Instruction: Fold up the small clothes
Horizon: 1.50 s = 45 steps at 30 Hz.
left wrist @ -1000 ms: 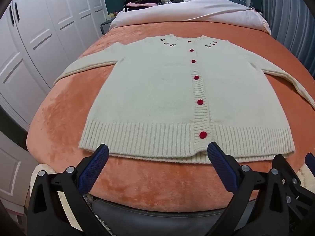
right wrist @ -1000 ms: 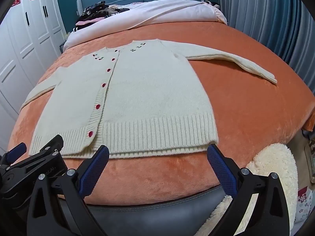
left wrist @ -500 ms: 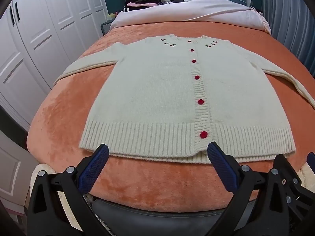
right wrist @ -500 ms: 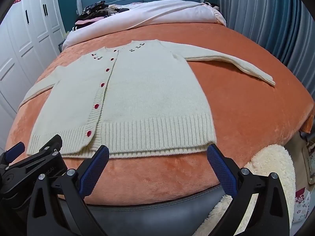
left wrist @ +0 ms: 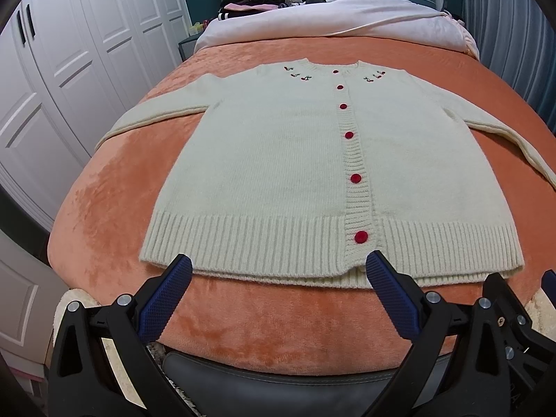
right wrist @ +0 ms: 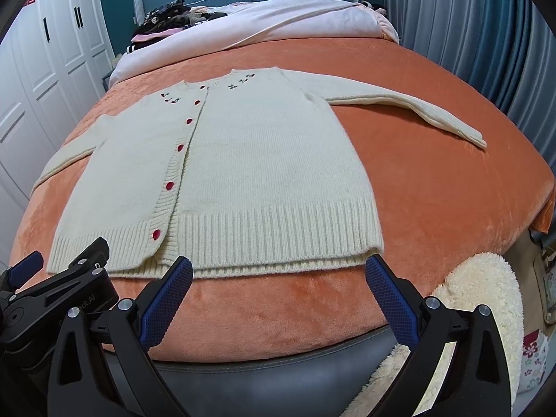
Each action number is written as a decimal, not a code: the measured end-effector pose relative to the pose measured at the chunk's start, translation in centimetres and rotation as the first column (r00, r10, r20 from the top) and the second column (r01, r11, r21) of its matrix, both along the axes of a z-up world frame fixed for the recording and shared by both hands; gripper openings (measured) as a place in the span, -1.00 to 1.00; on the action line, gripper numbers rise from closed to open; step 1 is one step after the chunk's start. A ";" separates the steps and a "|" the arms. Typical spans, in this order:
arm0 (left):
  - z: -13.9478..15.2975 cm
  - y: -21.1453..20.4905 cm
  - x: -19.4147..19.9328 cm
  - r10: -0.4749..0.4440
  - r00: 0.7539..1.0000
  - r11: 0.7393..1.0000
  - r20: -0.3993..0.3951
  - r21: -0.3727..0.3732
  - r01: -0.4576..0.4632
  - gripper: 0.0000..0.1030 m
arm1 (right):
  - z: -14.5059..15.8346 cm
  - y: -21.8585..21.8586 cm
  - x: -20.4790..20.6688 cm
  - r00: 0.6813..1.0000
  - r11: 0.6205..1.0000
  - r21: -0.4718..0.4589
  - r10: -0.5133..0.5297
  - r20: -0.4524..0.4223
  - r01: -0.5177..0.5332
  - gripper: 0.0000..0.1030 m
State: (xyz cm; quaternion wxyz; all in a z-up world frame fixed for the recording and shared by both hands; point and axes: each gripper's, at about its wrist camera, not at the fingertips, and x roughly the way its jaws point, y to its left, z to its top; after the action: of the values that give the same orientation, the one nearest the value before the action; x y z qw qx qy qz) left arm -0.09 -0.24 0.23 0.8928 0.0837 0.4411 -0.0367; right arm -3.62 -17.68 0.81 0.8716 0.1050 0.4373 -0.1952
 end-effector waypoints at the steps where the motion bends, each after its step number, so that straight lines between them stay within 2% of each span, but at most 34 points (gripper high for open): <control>1: 0.0 0.0 0.0 0.001 1.000 1.000 0.000 0.001 -0.001 0.90 | 0.0 0.0 0.0 1.000 1.000 0.000 0.000 0.000 0.000 0.90; 45: -0.5 0.3 -0.1 0.004 1.000 1.000 -0.006 0.002 -0.004 0.90 | -0.6 0.0 -0.3 1.000 1.000 0.011 -0.010 -0.014 0.010 0.90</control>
State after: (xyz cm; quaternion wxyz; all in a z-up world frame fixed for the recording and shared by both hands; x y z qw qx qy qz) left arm -0.18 0.09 -0.24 0.8916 0.0836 0.4437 -0.0349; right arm -3.88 -17.72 0.24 0.8670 0.1106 0.4439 -0.1976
